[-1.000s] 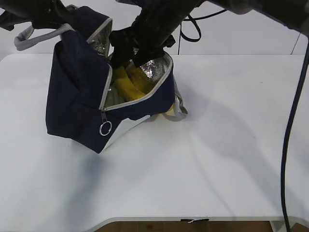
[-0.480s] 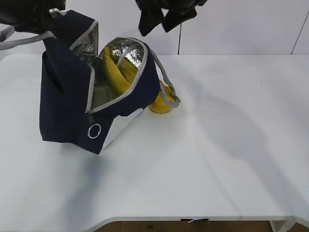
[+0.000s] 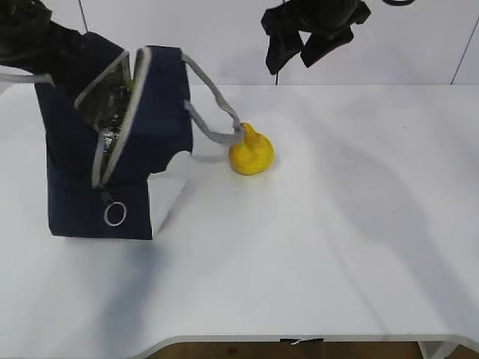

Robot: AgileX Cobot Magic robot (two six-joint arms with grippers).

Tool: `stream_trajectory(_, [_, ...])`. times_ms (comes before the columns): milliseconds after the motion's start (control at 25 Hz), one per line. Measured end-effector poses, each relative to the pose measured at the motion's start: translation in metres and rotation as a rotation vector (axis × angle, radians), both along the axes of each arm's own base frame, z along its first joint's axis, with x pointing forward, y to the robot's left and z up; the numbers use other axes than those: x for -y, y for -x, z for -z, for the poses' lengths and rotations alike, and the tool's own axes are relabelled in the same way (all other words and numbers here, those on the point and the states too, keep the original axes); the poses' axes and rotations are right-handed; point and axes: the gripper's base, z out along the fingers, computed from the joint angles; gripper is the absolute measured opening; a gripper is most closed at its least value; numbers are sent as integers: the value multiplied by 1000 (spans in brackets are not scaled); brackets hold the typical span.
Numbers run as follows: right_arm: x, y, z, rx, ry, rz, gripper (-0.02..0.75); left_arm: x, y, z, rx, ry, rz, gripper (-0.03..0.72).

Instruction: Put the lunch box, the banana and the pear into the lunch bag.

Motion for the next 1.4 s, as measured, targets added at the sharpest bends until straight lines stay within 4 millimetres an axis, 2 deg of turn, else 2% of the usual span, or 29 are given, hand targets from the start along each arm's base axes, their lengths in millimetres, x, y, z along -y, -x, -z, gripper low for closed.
stream_trajectory(200, [4,0,21,-46,79,-34,525,-1,-6,18,-62,-43,3,-4])
stream_trajectory(440, [2,0,28,-58,78,-90,525,-1,-6,17,-61,-47,2,-4])
stream_trajectory(800, [-12,-9,64,-130,4,-204,524,1,-6,17,-54,-10,-5,-4])
stream_trajectory(1000, [-19,-13,74,-100,15,-275,524,5,-7,17,-50,44,-13,-4])
stream_trajectory(1160, [-31,-17,88,-60,43,-359,524,7,-8,16,-46,73,-18,-4])
stream_trajectory(1400, [-36,-25,96,13,54,-371,524,7,-8,16,-46,79,-19,-4])
